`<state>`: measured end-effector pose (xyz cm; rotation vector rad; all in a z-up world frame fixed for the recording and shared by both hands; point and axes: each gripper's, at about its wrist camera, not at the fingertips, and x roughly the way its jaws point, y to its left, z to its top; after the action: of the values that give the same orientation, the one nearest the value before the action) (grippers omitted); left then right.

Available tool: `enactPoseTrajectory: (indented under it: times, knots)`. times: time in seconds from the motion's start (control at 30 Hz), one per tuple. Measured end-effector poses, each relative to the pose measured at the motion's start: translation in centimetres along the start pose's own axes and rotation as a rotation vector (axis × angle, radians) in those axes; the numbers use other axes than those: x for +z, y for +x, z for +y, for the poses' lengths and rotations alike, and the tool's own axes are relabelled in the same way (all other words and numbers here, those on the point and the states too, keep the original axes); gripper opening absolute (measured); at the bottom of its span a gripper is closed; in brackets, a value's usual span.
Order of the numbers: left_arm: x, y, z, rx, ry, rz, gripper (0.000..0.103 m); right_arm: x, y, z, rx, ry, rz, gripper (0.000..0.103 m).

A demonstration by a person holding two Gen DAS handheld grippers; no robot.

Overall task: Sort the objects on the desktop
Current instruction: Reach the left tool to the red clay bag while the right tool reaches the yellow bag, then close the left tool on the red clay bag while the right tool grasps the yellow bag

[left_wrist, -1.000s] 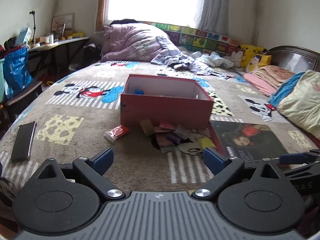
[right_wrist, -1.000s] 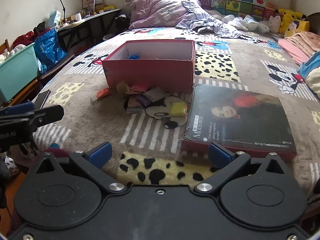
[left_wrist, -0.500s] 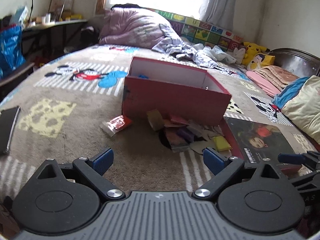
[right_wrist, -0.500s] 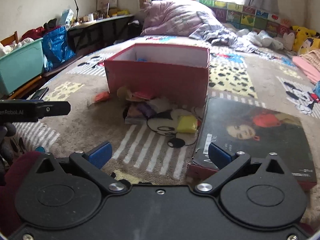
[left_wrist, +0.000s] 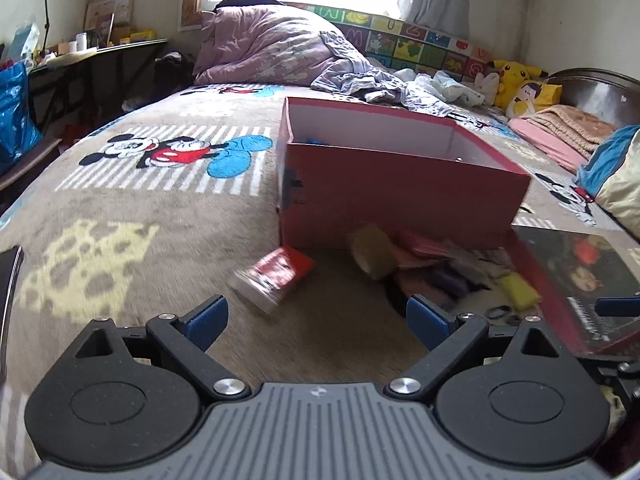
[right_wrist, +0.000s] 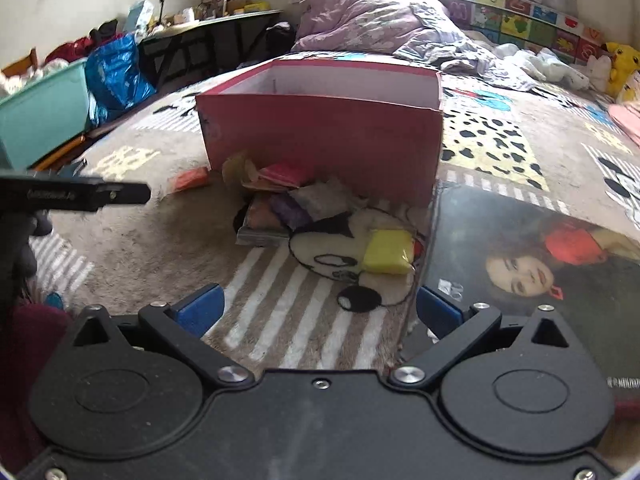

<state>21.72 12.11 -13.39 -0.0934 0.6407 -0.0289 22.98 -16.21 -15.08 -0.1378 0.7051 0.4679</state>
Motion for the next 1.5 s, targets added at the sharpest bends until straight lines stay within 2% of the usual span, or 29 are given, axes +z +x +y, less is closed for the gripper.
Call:
enactPoseTrajectory:
  times: [0.07, 0.1, 0.27, 0.37, 0.53, 0.57, 0.6, 0.63, 0.73, 0.87, 0.93, 1.0, 1.1, 1.33, 1.5]
  knots:
    - [0.3, 1.1, 0.8, -0.006, 0.018, 0.000, 0.096, 0.2, 0.7, 0.2, 0.005, -0.023, 0.004, 0.102]
    - [0.5, 1.7, 1.2, -0.011, 0.030, -0.002, 0.092, 0.2, 1.0, 0.3, 0.009, -0.030, 0.006, 0.102]
    - [1.2, 4.1, 2.5, -0.075, 0.103, -0.003, 0.090, 0.6, 2.4, 0.3, 0.025, -0.056, 0.003, 0.102]
    - [1.6, 5.8, 2.6, -0.097, 0.162, 0.021, 0.089, 0.9, 3.2, 0.0, 0.034, -0.062, 0.002, 0.102]
    - [1.8, 8.6, 3.1, -0.126, 0.186, 0.072, 0.089, 1.1, 4.5, -0.5, 0.028, -0.076, -0.001, 0.102]
    - [1.8, 9.1, 3.1, -0.121, 0.202, 0.075, 0.087, 1.2, 4.8, -0.6, 0.026, -0.074, 0.001, 0.101]
    - [1.7, 9.5, 3.1, -0.119, 0.219, 0.077, 0.078, 1.2, 5.0, -0.8, 0.024, -0.073, 0.002, 0.101]
    - [1.7, 9.9, 3.1, -0.119, 0.233, 0.077, 0.076, 1.2, 5.3, -0.9, 0.020, -0.071, 0.004, 0.100]
    - [1.3, 10.9, 3.2, -0.129, 0.266, 0.081, 0.075, 1.2, 6.0, -1.3, 0.008, -0.066, 0.009, 0.100]
    - [1.2, 11.0, 3.4, -0.145, 0.277, 0.074, 0.075, 1.3, 6.7, -1.7, -0.006, -0.061, 0.009, 0.099]
    - [1.1, 10.8, 3.2, -0.144, 0.288, 0.066, 0.070, 1.4, 7.1, -1.7, -0.008, -0.062, 0.011, 0.099]
    - [1.0, 10.5, 2.9, -0.146, 0.296, 0.060, 0.054, 1.6, 7.6, -1.7, -0.018, -0.064, 0.012, 0.099]
    - [0.8, 10.0, 2.2, -0.136, 0.302, 0.057, 0.040, 1.9, 8.3, -1.7, -0.039, -0.073, 0.013, 0.099]
    - [0.5, 8.5, 1.3, -0.089, 0.231, 0.089, 0.038, 2.1, 9.2, -1.6, -0.061, -0.099, 0.014, 0.098]
    - [-0.7, 6.4, 0.6, -0.080, 0.160, 0.126, 0.039, 1.6, 8.4, -1.1, -0.006, -0.137, 0.030, 0.096]
